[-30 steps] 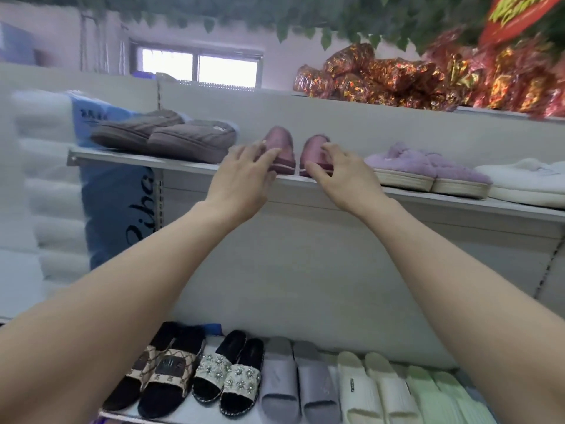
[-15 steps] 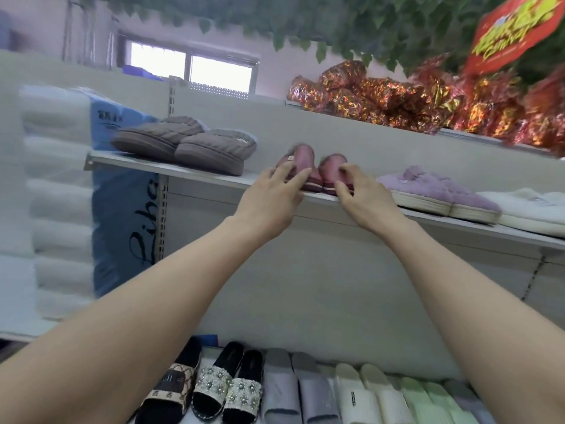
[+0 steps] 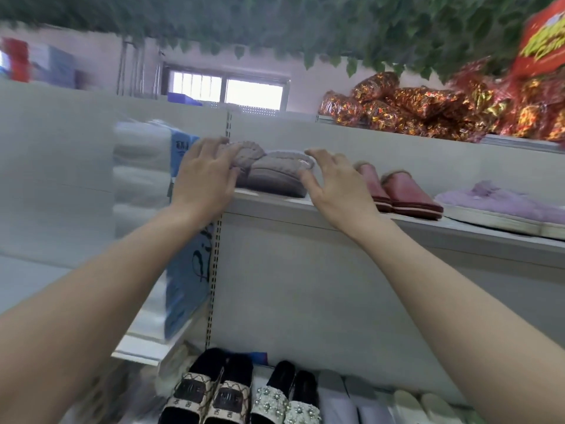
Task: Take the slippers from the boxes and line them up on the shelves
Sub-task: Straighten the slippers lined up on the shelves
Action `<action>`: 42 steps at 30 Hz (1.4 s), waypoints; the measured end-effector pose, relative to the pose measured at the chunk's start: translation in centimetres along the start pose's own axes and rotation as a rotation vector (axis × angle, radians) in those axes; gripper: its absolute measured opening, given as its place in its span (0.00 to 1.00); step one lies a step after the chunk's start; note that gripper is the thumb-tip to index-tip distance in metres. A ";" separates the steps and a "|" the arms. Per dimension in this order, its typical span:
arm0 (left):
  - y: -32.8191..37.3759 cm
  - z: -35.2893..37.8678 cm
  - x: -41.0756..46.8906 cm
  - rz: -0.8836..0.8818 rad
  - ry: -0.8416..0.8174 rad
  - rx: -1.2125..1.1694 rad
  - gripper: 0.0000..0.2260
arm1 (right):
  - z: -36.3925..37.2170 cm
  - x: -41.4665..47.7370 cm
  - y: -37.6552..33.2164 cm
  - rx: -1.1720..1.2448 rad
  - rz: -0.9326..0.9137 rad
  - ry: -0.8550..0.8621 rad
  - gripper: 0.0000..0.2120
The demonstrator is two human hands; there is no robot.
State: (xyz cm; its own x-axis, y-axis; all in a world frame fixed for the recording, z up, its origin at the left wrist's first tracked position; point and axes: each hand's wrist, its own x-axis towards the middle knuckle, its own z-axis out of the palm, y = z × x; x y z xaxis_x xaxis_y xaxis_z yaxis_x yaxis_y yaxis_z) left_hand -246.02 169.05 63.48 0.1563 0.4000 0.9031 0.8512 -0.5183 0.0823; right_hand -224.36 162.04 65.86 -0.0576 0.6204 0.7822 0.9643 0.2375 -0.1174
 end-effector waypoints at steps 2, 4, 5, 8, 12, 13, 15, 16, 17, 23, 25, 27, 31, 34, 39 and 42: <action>-2.7 0.4 0.4 -0.023 -0.085 -0.002 0.23 | 1.8 0.8 -1.5 0.029 0.047 -0.047 0.24; -4.3 1.0 0.6 -0.032 -0.161 -0.065 0.24 | 3.6 1.7 -2.6 0.046 0.088 -0.070 0.26; -4.7 1.3 0.7 -0.022 -0.183 -0.099 0.24 | 4.3 2.1 -3.0 0.053 0.115 -0.074 0.28; -5.5 2.0 0.9 0.028 -0.180 -0.158 0.22 | 5.8 2.9 -3.6 0.063 0.185 -0.080 0.29; -6.0 2.6 0.7 0.053 -0.166 -0.161 0.19 | 6.4 3.2 -3.4 0.071 0.156 -0.073 0.24; -6.0 2.6 0.6 0.049 -0.167 -0.161 0.18 | 6.3 3.1 -3.3 0.068 0.150 -0.070 0.23; -5.6 2.6 0.4 0.043 -0.156 -0.164 0.17 | 6.1 3.0 -2.9 0.069 0.150 -0.056 0.22; -5.4 2.6 0.3 0.046 -0.139 -0.161 0.16 | 6.1 2.8 -2.8 0.071 0.150 -0.044 0.21; -5.1 2.5 0.2 0.051 -0.115 -0.156 0.15 | 6.0 2.7 -2.8 0.070 0.149 -0.029 0.20; -4.6 2.4 -0.2 0.067 -0.052 -0.180 0.14 | 5.7 1.9 -2.9 0.023 0.139 0.010 0.21; -4.7 2.6 -0.3 0.073 -0.056 -0.196 0.13 | 6.0 2.0 -2.9 -0.003 0.128 -0.020 0.22; -4.8 2.8 -0.4 0.071 -0.078 -0.215 0.14 | 6.3 2.3 -3.0 -0.035 0.122 -0.057 0.24; -5.1 3.1 -0.5 0.081 -0.105 -0.216 0.16 | 6.8 2.2 -2.7 -0.094 0.104 -0.063 0.24; -5.2 3.2 -1.2 0.099 -0.117 -0.175 0.20 | 7.0 1.6 -2.6 -0.146 0.077 -0.063 0.26; -5.2 2.3 -3.6 0.135 -0.088 -0.166 0.20 | 5.8 -1.0 -3.3 -0.221 -0.007 -0.029 0.27; -4.9 1.4 -6.3 0.186 -0.004 -0.185 0.18 | 4.9 -4.7 -4.6 -0.247 -0.057 0.046 0.23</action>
State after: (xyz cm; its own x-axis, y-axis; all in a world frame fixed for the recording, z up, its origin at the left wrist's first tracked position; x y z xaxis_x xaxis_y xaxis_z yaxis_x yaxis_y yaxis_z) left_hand -250.44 170.10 56.78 0.3034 0.2876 0.9084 0.7016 -0.7126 -0.0087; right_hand -229.76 161.68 59.78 -0.1077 0.5750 0.8110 0.9940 0.0780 0.0767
